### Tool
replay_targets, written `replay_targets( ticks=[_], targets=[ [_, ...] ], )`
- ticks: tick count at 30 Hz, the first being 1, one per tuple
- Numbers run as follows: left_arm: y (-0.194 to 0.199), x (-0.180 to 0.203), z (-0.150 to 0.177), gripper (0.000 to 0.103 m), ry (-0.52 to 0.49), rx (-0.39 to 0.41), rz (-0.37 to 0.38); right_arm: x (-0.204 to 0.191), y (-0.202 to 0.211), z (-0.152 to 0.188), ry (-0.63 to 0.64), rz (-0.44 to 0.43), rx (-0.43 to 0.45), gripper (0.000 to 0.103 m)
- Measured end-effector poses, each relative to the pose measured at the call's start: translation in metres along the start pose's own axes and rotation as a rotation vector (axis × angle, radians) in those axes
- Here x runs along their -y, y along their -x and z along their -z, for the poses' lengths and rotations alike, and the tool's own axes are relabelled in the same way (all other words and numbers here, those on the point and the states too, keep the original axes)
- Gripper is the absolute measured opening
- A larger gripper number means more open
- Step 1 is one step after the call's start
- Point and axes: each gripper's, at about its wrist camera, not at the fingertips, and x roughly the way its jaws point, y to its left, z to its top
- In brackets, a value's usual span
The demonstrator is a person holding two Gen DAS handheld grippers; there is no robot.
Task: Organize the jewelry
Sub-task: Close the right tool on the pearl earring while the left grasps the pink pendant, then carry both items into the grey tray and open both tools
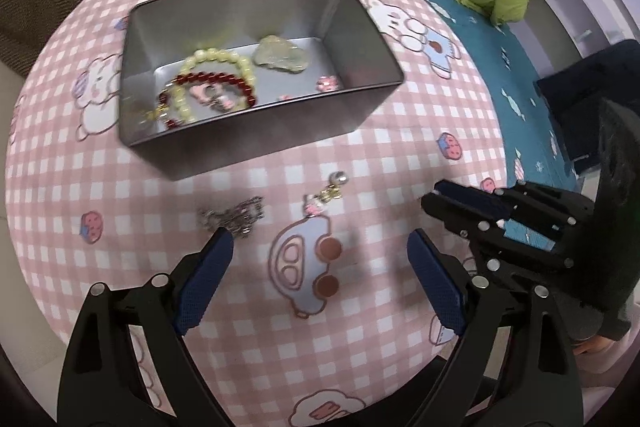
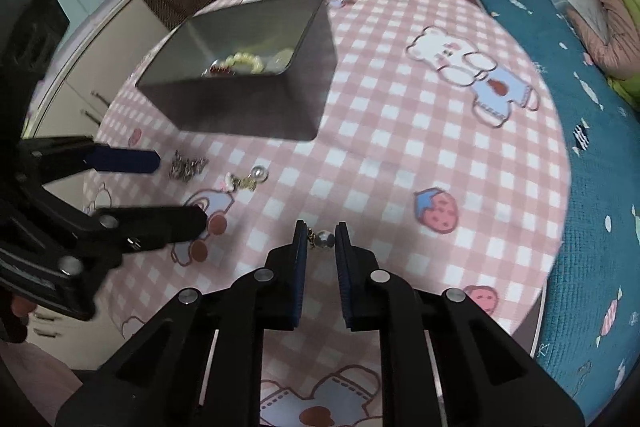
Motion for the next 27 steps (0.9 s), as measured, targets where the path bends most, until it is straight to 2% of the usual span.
replay_targets(
  ticks=[2, 6, 9, 10, 13, 15, 17, 18, 27],
  targets=[
    [-0.005, 0.004, -0.002, 0.074, -0.018, -0.012, 0.002, 0.005, 0.005, -0.001, -0.02, 0.005, 0.012, 0.013],
    [-0.015, 0.008, -0.004, 0.065, -0.035, -0.019, 0.0, 0.011, 0.012, -0.004, -0.047, 0.017, 0.031, 0.013],
    [-0.025, 0.008, -0.005, 0.054, -0.05, -0.038, -0.02, 0.014, 0.016, -0.003, -0.064, 0.021, 0.039, 0.013],
    [-0.028, 0.007, -0.005, 0.047, -0.053, -0.047, -0.023, 0.015, 0.017, -0.003, -0.07, 0.022, 0.04, 0.013],
    [-0.028, 0.006, -0.005, 0.041, -0.053, -0.025, -0.021, 0.018, 0.018, -0.001, -0.082, 0.026, 0.038, 0.013],
    [-0.028, 0.004, -0.006, 0.03, -0.055, -0.022, -0.036, 0.019, 0.019, 0.001, -0.088, 0.027, 0.038, 0.013],
    [-0.028, -0.002, -0.006, 0.013, -0.041, -0.021, -0.036, 0.019, 0.019, 0.0, -0.093, 0.027, 0.04, 0.013],
    [-0.028, -0.005, -0.006, 0.008, -0.035, -0.027, -0.032, 0.019, 0.019, 0.0, -0.091, 0.028, 0.041, 0.013],
    [-0.017, -0.012, -0.002, 0.006, -0.033, -0.018, -0.016, 0.014, 0.022, -0.004, -0.084, 0.024, 0.058, 0.013]
  ],
)
